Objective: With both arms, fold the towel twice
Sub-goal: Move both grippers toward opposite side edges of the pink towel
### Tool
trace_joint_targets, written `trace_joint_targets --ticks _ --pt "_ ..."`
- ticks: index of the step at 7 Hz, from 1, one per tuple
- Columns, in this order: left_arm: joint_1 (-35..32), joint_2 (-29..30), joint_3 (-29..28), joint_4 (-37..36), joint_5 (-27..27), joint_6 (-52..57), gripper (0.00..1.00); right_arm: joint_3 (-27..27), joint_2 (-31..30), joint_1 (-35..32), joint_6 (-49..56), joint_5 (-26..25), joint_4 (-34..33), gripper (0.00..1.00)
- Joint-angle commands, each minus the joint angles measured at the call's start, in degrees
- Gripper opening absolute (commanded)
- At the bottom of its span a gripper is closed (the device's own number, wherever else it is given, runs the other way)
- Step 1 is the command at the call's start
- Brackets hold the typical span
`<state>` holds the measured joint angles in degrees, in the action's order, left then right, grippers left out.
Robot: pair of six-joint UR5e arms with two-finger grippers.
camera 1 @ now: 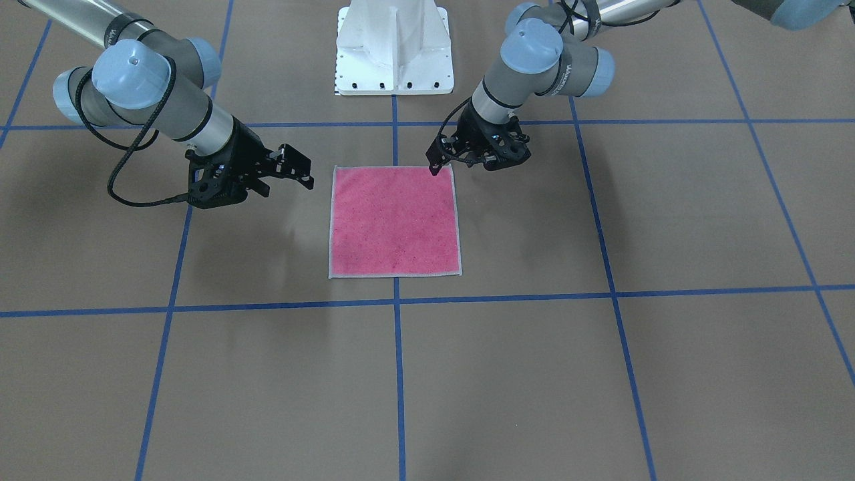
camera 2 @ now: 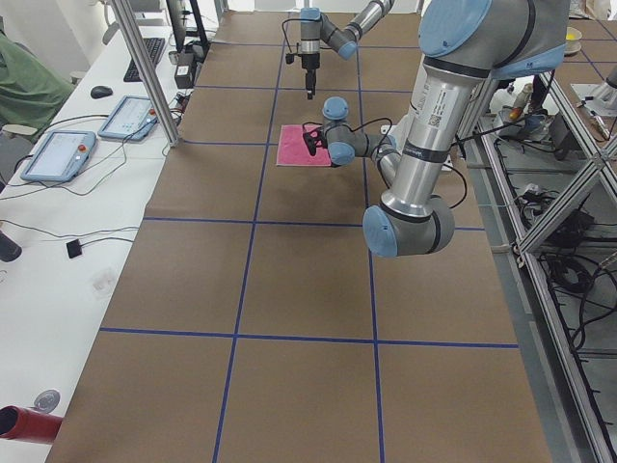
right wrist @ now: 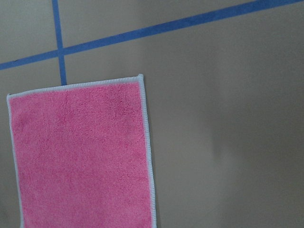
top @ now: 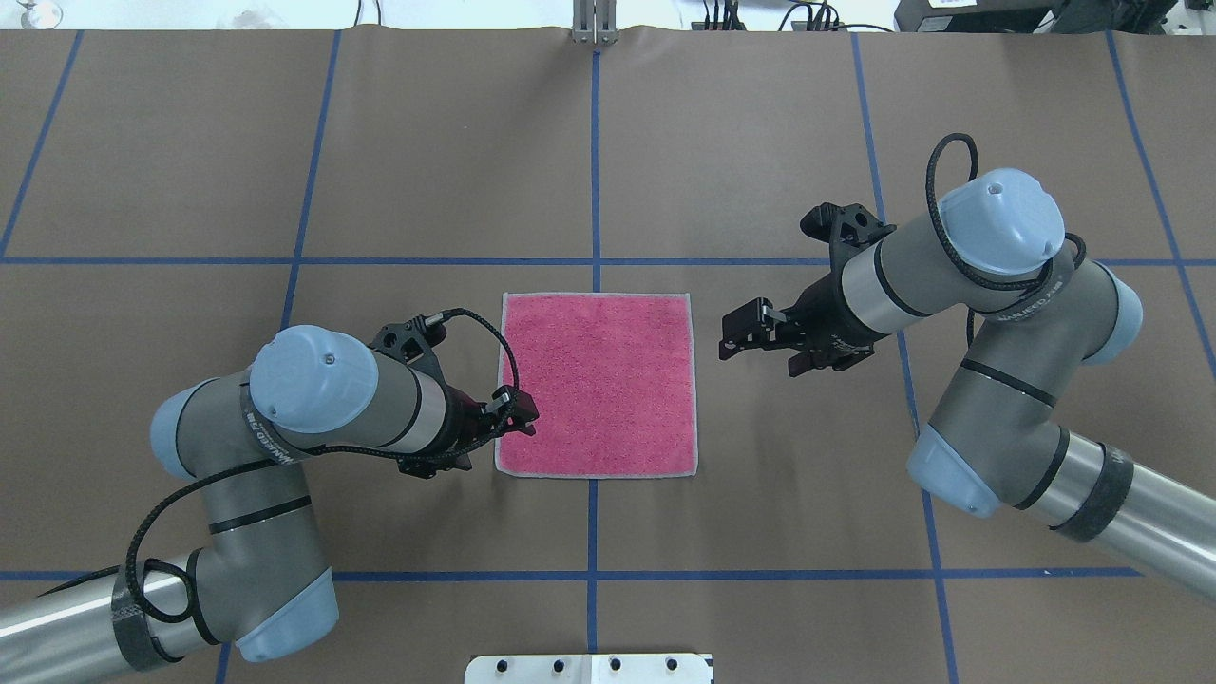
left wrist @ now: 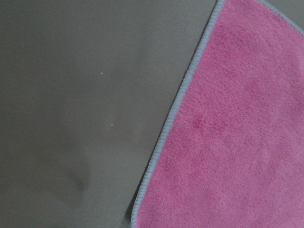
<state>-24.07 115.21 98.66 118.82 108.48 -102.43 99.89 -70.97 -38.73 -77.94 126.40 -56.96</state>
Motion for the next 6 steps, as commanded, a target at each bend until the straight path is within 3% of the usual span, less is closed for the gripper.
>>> trace_joint_targets --ticks 1,6 --pt "0.25 0.63 -1.1 0.01 -0.11 0.04 0.83 0.22 0.13 0.15 -0.02 0.16 0.01 0.99" --pt "2.54 1.69 -2.34 0.01 -2.48 -0.05 0.69 0.39 0.66 -0.11 -0.02 0.42 0.01 0.99"
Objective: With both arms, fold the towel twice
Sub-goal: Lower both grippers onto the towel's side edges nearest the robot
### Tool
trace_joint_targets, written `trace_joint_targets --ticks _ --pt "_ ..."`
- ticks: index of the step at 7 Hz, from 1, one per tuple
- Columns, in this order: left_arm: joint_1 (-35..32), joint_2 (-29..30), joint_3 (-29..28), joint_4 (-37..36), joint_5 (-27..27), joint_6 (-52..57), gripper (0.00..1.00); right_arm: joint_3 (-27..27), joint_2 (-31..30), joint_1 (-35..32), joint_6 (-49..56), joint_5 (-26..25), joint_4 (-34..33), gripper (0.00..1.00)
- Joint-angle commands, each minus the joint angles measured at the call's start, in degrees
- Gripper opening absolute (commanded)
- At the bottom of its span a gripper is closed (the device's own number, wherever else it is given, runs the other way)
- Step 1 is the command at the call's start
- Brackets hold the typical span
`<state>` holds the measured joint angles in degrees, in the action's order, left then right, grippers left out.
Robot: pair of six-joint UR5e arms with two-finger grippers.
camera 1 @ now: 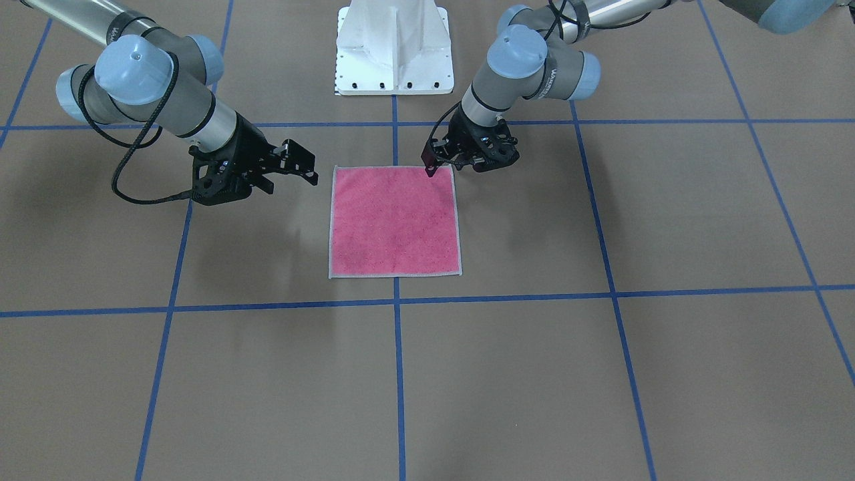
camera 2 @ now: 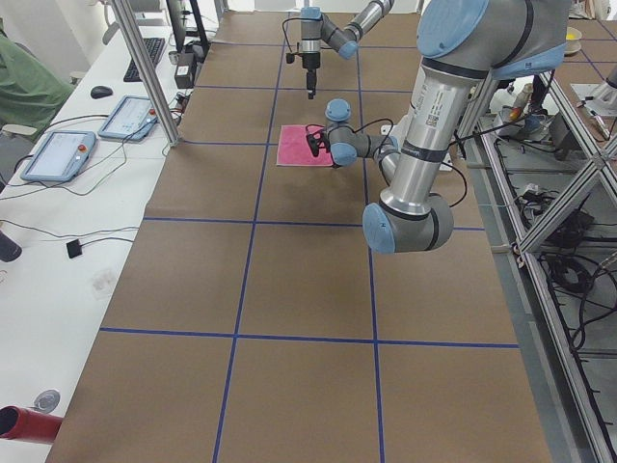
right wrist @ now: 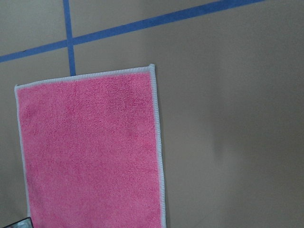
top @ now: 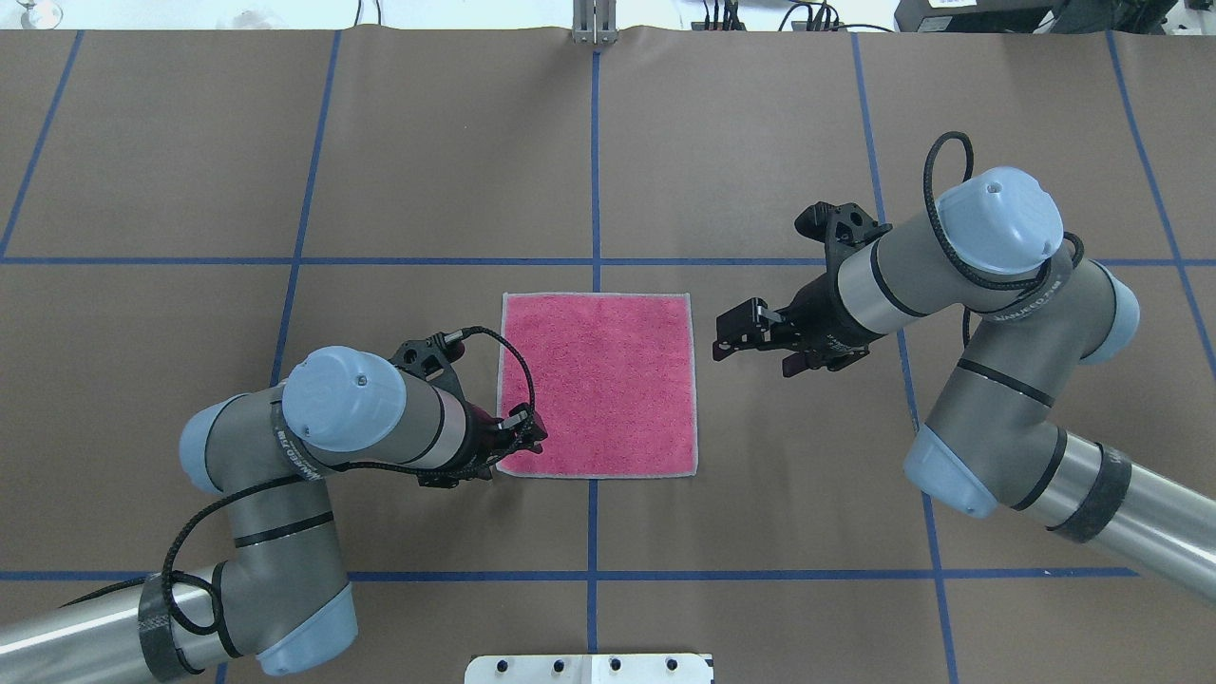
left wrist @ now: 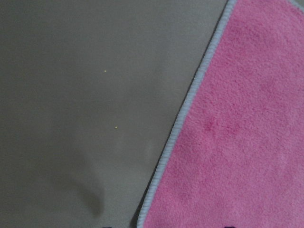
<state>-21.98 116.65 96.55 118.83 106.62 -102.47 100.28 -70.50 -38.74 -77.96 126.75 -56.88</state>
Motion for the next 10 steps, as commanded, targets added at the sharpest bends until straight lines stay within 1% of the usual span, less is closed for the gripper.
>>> trace_joint_targets --ticks 1,3,4,6,7,10 --pt "0.45 0.15 -0.22 0.0 -0.62 -0.01 0.65 0.01 0.19 -0.11 0.0 0.07 -0.07 0.99" --pt "0.54 0.15 -0.22 0.0 -0.53 0.08 0.56 0.01 0.36 -0.02 0.0 0.07 0.01 0.99" --pt "0.54 0.15 -0.22 0.0 -0.53 0.08 0.47 0.01 0.54 -0.1 0.0 0.07 -0.07 0.99" --pt "0.45 0.15 -0.13 0.0 -0.53 -0.01 0.2 0.01 0.54 -0.11 0.0 0.07 -0.07 0.99" --pt "0.36 0.06 0.22 0.0 -0.53 -0.01 0.0 0.01 0.54 -0.11 0.09 0.16 -0.07 0.99" --pt "0.36 0.33 0.75 -0.09 -0.36 -0.19 0.0 0.01 0.54 -0.02 -0.09 0.07 -0.07 0.99"
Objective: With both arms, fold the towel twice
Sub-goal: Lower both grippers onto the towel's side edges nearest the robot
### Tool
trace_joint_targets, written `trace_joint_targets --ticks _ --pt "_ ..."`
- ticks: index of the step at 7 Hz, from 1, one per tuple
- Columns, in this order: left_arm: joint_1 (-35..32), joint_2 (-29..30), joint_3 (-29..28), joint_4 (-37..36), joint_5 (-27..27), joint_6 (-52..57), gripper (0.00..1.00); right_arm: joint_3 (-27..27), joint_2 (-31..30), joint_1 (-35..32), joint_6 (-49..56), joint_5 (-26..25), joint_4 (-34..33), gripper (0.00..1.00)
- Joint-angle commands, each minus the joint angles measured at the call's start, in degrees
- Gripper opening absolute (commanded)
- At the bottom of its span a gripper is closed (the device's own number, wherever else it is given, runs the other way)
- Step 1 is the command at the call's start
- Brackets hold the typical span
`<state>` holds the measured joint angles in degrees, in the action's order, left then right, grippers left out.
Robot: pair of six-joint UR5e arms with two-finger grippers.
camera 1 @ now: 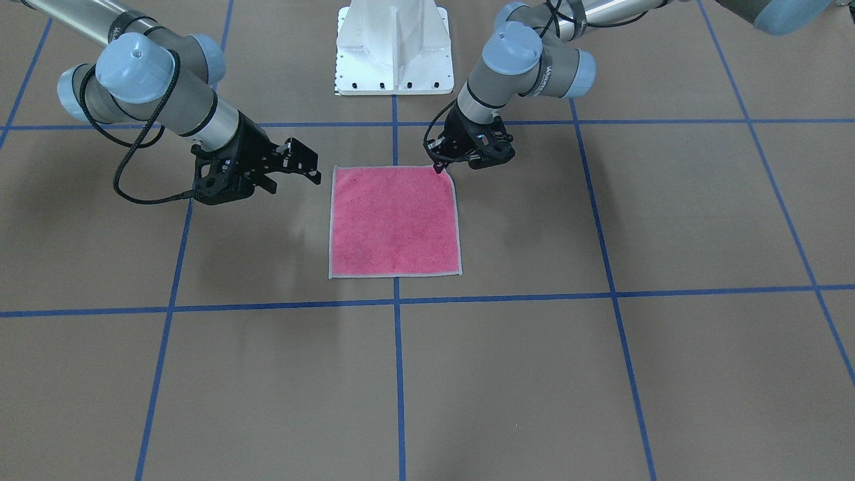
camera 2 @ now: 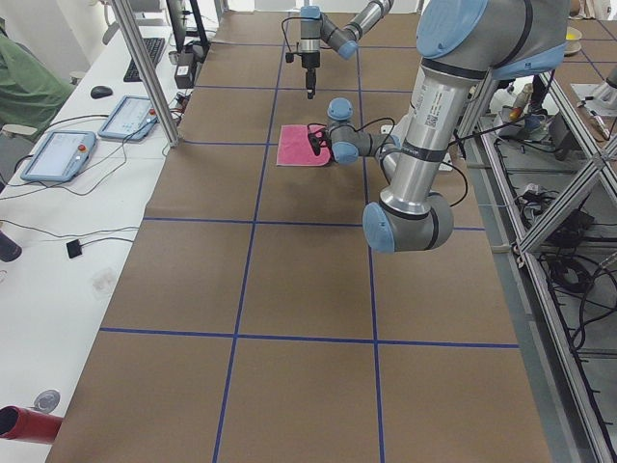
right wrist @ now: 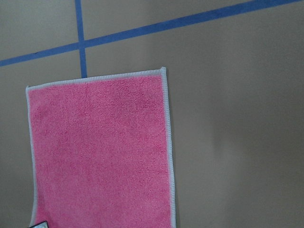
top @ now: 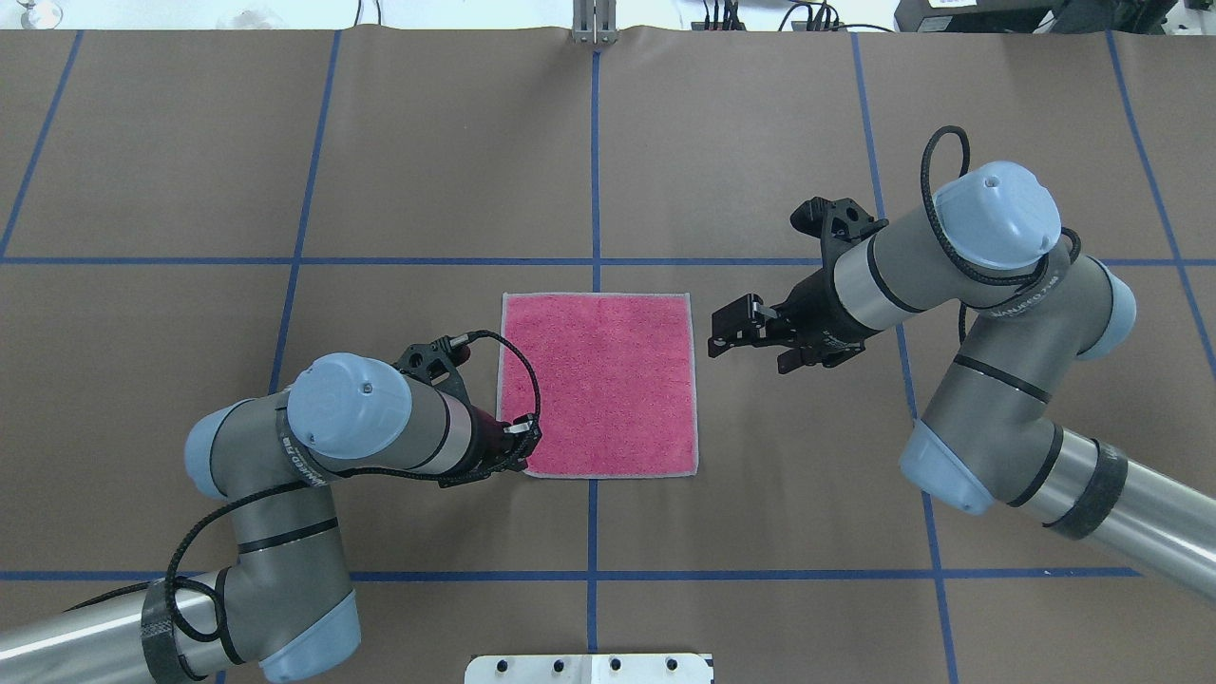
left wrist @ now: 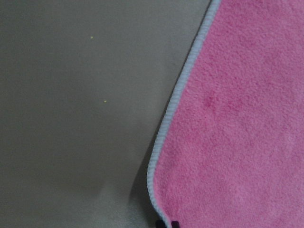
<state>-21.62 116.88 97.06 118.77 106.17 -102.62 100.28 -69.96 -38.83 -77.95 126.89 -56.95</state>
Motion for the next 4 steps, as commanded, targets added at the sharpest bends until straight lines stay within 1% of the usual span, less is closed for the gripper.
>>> trace_joint_targets --ticks 1,2,3,4 --pt "0.0 0.1 0.32 -0.03 0.09 -0.04 0.0 -0.09 0.18 0.51 -0.7 -0.41 0.0 0.99" --pt "0.0 0.1 0.32 -0.03 0.09 -0.13 0.0 -0.09 0.35 1.47 -6.37 -1.11 0.09 0.99" --pt "0.0 0.27 0.32 -0.12 0.18 -0.13 0.0 0.35 0.53 3.74 -10.69 -4.78 0.09 0.98" --pt "-0.09 0.36 0.32 -0.03 0.1 -0.13 0.0 0.09 1.31 7.77 -12.64 -10.21 0.09 0.99"
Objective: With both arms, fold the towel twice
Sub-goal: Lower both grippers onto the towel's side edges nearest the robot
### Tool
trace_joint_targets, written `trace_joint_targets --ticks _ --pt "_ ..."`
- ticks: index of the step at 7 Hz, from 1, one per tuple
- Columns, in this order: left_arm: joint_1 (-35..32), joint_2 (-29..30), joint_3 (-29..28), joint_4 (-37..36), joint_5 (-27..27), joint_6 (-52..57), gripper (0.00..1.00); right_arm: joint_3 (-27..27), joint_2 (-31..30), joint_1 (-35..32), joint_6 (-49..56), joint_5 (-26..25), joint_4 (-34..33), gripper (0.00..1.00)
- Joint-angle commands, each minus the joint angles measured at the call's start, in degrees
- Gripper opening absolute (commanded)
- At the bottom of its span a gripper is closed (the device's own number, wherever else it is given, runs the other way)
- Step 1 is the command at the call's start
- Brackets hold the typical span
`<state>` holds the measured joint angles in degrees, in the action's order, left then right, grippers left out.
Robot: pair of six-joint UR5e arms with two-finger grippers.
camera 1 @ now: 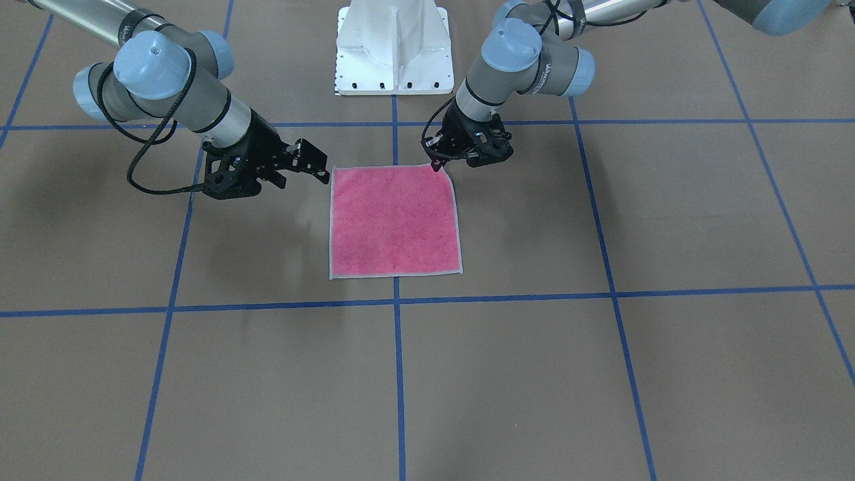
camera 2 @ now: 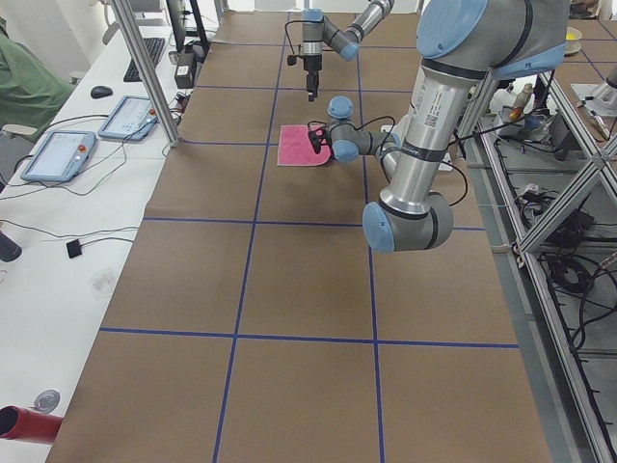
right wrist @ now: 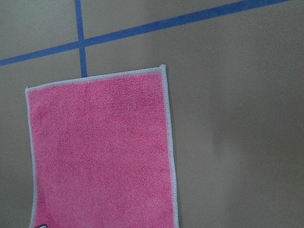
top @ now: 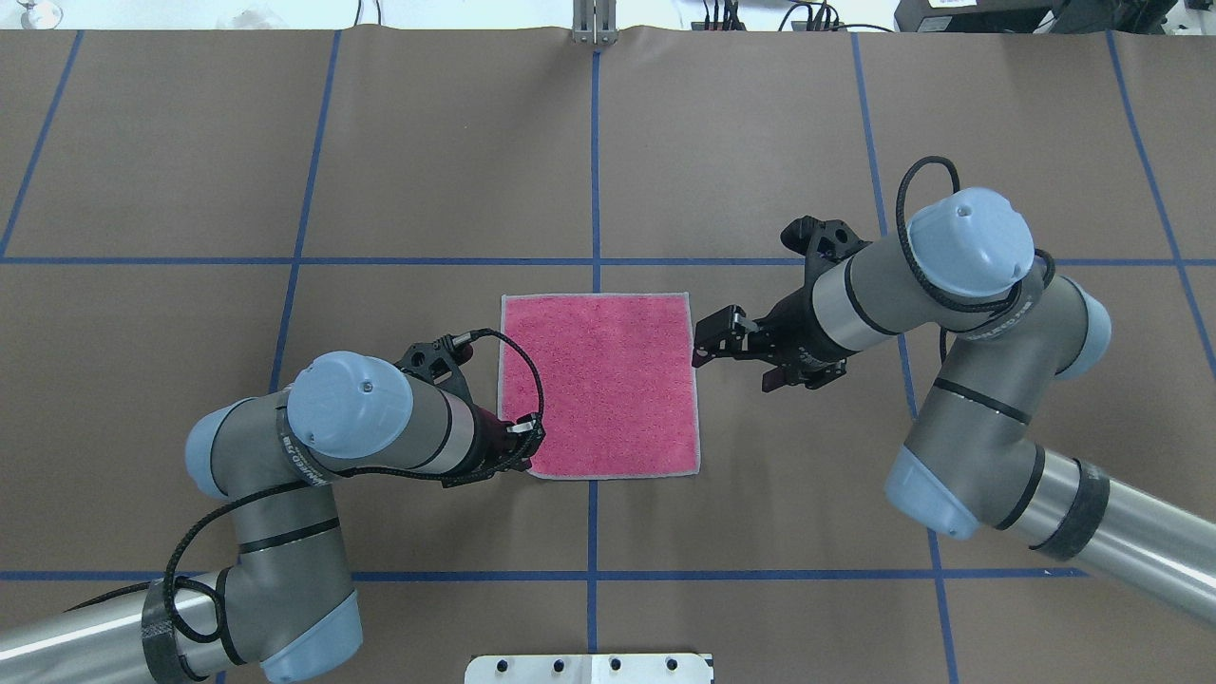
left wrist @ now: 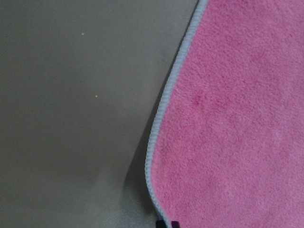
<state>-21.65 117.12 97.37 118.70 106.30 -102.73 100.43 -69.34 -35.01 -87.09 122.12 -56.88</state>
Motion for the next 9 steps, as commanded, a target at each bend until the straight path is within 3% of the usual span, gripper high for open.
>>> trace_joint_targets --ticks 1,4,9 --pt "-0.06 0.12 -0.08 -0.05 0.05 -0.01 0.0 -0.06 1.05 5.47 -5.09 -6.8 0.01 0.98" --pt "-0.15 0.12 -0.08 0.04 0.05 -0.01 0.0 -0.94 1.14 8.9 -5.9 -9.35 -0.16 0.98" --pt "-0.15 0.12 -0.08 0.04 0.05 -0.01 0.0 -3.4 1.58 9.53 -5.63 -9.27 -0.42 0.91"
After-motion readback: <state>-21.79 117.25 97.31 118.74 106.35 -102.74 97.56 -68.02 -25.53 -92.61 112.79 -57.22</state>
